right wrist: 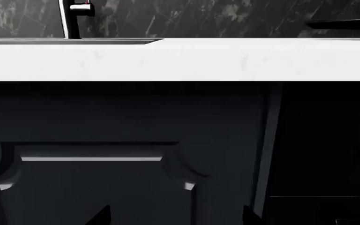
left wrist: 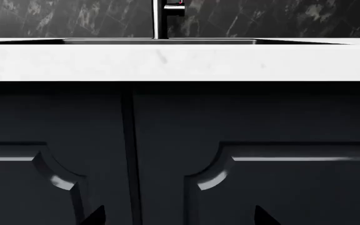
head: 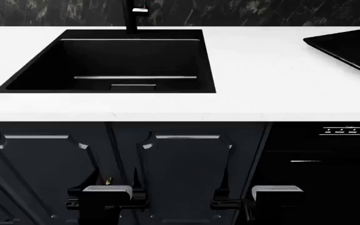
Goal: Place the two vegetables and bowl onto the tray for setting up a vegetable dip station.
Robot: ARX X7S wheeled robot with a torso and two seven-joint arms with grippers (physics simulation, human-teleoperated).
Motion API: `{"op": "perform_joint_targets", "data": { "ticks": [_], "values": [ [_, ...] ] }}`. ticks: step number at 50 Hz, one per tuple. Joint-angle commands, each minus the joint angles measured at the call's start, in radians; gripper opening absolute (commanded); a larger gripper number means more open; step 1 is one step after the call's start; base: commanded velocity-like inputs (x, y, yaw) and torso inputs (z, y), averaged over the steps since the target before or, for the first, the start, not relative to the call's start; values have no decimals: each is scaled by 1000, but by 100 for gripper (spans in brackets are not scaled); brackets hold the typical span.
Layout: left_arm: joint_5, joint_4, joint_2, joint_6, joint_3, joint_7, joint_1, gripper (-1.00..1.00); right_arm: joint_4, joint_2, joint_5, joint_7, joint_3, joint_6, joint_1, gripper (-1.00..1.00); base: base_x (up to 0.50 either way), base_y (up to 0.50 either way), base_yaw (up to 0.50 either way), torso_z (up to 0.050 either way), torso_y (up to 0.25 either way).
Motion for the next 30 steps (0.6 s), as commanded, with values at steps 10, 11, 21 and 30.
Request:
{"op": "perform_joint_targets", "data": {
  "ticks": [10,11,21,30],
  "values": [
    [-9,27,-46,7,55,-62,17,100,-23,39,70,65,-35,34,-1,100,0,0,0,0,0],
    [17,30,-53,13,67,-72,16,100,-30,42,82,67,-32,47,0,100,0,0,0,0,0],
    [231,727,-46,-916,194,28,-335,100,-565,71,163,188,-27,787,248,100,0,0,0,0,0],
    [913,600,0,-1571,158,811,-1110,100,-582,357,710,687,-29,1420,992,100,0,0,0,0,0]
  ]
}}
